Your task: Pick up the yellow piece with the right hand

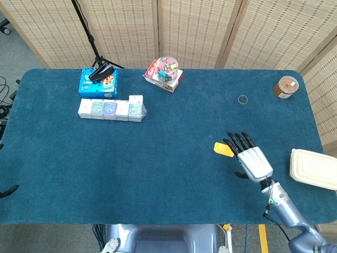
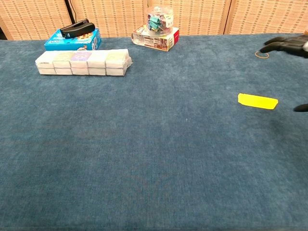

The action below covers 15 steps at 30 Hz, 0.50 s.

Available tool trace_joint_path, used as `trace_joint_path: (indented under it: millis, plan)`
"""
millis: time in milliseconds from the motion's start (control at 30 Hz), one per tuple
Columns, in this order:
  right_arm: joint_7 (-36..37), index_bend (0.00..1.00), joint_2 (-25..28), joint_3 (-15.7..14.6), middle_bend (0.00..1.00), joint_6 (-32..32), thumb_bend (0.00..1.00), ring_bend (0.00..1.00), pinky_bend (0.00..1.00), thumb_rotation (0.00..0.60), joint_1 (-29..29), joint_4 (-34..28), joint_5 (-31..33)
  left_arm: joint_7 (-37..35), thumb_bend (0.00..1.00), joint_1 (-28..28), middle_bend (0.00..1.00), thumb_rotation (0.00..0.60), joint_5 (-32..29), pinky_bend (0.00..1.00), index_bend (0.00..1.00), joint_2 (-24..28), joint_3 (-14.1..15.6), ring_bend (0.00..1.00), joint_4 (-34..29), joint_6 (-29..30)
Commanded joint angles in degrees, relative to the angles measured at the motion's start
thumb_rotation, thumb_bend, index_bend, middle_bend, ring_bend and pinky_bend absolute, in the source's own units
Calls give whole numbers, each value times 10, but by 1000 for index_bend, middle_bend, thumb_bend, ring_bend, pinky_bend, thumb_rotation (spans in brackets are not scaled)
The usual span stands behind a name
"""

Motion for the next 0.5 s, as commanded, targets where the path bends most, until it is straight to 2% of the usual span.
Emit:
trace_joint_path:
  millis: [33, 300, 500]
  plan:
    - [20, 57, -27, 4, 0, -28, 0, 0, 0, 600, 28, 29, 1, 1, 0, -1, 0, 600, -4, 0, 0, 0, -2, 0, -1, -3]
    - [88, 94, -97, 6, 0, -58, 0, 0, 0, 600, 80, 150, -2, 4, 0, -3, 0, 600, -11, 0, 0, 0, -4, 0, -3, -8]
    - [127, 99, -116, -3, 0, -83, 0, 0, 0, 600, 102, 205, -1, 4, 0, -5, 0, 600, -15, 0, 0, 1, -5, 0, -3, -14]
